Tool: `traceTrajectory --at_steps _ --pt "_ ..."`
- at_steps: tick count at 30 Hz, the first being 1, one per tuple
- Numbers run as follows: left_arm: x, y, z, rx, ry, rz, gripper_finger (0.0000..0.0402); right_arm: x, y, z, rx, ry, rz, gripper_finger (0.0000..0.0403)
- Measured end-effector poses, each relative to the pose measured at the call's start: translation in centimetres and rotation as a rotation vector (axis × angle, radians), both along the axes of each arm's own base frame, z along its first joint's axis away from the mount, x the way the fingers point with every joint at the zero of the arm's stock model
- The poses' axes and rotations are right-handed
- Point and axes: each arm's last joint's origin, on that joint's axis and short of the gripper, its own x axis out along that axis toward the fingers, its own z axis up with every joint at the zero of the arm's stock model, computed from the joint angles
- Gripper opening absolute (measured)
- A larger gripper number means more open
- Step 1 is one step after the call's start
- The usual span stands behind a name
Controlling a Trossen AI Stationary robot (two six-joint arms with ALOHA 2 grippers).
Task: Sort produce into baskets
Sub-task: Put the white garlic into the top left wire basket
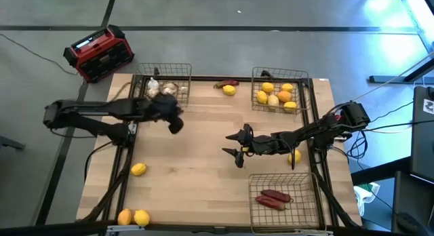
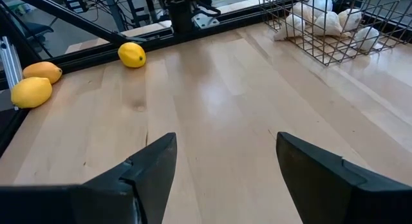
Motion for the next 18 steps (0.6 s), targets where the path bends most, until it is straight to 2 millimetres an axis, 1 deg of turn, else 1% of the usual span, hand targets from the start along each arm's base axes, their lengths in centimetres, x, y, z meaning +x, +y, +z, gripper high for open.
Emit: traceTrajectory --at_steps 4,8,13,18 --pt "-2.0 1.0 1.7 0.147 -0.044 0.105 0.0043 0.0 0.0 0.0 0.000 -0.001 0.000 0.0264" --pt "-3.1 2.3 2.3 0.260 -0.007 0.214 0.0042 0.0 0.0 0.0 0.001 -0.002 -0.001 0.0264" --pt "-3.5 4.5 1.4 0.325 0.068 0.314 0.0050 0.0 0.0 0.0 0.000 -0.003 -0.001 0.0264" --pt "-3.2 7.0 0.4 0.289 0.089 0.400 0.0055 0.0 0.0 0.0 0.000 -0.002 -0.001 0.0264"
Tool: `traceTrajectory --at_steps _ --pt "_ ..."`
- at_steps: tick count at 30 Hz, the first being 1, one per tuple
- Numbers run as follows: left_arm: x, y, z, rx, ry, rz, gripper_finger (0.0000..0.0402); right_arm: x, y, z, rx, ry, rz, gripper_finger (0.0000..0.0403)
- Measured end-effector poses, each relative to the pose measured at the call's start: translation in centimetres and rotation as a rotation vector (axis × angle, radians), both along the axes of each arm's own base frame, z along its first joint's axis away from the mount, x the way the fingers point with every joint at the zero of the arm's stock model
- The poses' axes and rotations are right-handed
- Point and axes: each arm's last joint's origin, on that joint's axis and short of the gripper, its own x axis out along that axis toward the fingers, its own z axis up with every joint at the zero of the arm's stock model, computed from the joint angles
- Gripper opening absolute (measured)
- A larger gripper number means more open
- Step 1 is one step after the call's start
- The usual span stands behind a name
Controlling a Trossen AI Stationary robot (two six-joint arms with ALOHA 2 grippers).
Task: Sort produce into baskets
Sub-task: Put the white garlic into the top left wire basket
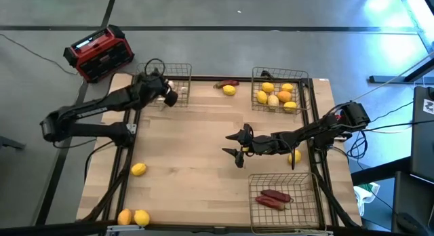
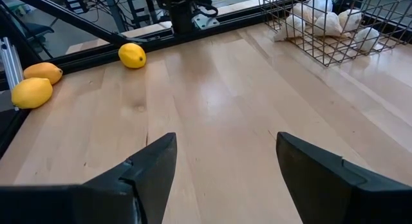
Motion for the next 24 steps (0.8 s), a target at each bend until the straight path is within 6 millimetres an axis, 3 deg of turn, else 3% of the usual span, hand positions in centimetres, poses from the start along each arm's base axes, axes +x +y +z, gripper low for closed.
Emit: traceTrajectory --at_steps 12,24 --pt "-0.2 5.4 -3.8 -0.169 0.087 0.146 0.0056 0.0 0.0 -0.1 -0.005 0.008 0.001 0.0264" --pt "-0.3 6.1 -4.6 -0.195 0.111 0.169 0.0057 -0.1 0.0 -0.2 -0.016 0.024 0.003 0.0264"
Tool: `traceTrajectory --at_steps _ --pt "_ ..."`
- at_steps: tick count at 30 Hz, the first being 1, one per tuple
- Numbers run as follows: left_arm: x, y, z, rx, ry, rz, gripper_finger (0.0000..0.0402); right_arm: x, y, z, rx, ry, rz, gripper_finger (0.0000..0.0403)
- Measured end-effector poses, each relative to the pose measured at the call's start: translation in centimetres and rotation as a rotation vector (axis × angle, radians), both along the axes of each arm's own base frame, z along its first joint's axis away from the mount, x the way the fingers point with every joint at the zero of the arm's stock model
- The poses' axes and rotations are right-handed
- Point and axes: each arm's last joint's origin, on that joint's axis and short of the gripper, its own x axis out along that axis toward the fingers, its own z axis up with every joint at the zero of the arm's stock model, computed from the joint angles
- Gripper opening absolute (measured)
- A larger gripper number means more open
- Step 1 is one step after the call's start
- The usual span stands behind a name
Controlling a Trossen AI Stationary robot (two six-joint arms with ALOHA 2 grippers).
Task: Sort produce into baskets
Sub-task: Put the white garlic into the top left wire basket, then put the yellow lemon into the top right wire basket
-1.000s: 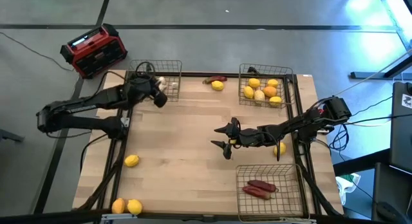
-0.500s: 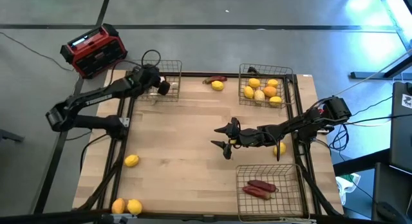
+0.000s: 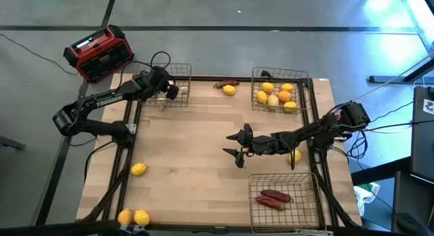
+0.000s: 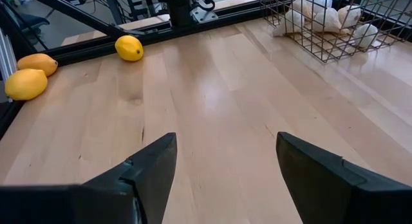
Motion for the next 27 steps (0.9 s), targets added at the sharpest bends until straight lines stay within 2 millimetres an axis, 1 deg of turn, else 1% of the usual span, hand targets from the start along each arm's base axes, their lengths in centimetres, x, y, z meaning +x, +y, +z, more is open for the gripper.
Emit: traceTrajectory --at_steps 6,8,14,18,20,23,27 --pt "-0.1 -0.1 -0.1 -0.008 0.010 -0.002 0.0063 0.0 0.0 0.0 0.000 0.000 0.000 0.0264" --pt "-0.1 -0.1 -0.2 -0.017 0.019 -0.001 0.0080 0.0 0.0 0.0 0.000 0.000 0.000 0.0264" --pt "-0.1 -0.2 -0.2 -0.019 0.027 -0.004 0.0148 0.0 0.0 0.0 0.000 -0.001 0.000 0.0264" --pt "0.1 -0.6 0.1 -0.018 0.031 -0.041 0.0167 0.0 0.0 0.0 0.008 -0.002 -0.002 0.0264" --pt "0.4 -1.0 0.8 -0.039 0.001 -0.098 0.0168 0.0 0.0 0.0 0.008 -0.002 -0.002 0.0264" --pt "0.9 -2.0 2.6 -0.077 -0.080 -0.211 0.0165 0.0 0.0 0.0 0.008 -0.002 -0.002 0.0264" --pt "1.5 -4.2 5.2 -0.106 -0.199 -0.385 0.0156 0.0 0.0 0.0 0.008 -0.003 -0.002 0.0264"
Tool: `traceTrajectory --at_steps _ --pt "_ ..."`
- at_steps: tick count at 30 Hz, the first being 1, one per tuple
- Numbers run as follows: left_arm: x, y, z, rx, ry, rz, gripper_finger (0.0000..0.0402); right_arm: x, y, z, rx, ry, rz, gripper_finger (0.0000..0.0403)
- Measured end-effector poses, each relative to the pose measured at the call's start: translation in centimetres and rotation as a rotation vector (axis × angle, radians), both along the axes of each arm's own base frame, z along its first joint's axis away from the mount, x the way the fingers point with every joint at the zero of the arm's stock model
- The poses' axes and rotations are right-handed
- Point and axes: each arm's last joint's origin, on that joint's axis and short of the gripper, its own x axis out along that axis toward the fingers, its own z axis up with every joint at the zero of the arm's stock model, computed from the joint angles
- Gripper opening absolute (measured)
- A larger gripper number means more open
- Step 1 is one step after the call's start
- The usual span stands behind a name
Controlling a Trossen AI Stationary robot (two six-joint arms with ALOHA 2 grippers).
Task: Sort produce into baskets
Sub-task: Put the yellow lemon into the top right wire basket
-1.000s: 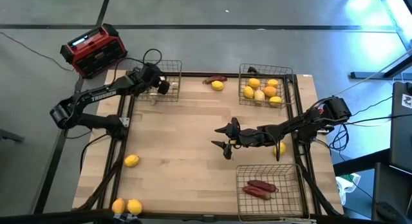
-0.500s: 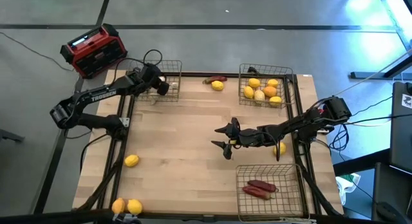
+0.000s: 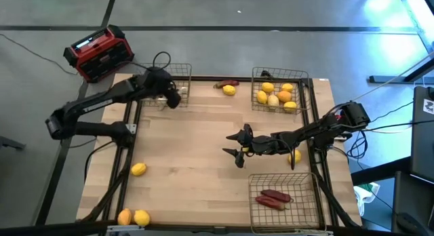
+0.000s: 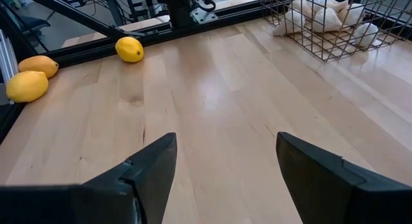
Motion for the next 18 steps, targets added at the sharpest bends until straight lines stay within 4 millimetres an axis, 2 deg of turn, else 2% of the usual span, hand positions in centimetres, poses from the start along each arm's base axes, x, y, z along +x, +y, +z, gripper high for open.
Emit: traceTrajectory --at_steps 3,6,13,18 --pt "0.3 -2.0 1.7 -0.012 -0.099 -0.125 0.0151 0.0 0.0 0.0 0.001 -0.001 0.000 0.0264" --pt "0.6 -4.0 2.5 -0.071 -0.181 -0.260 0.0149 0.0 0.0 0.0 0.001 -0.002 0.000 0.0264" --pt "1.9 -8.0 2.7 -0.190 -0.234 -0.483 0.0159 0.0 0.0 0.0 0.002 -0.002 -0.001 0.0264" --pt "3.3 -9.6 2.8 -0.178 -0.284 -0.539 0.0197 0.0 0.0 0.0 0.003 -0.002 -0.001 0.0264"
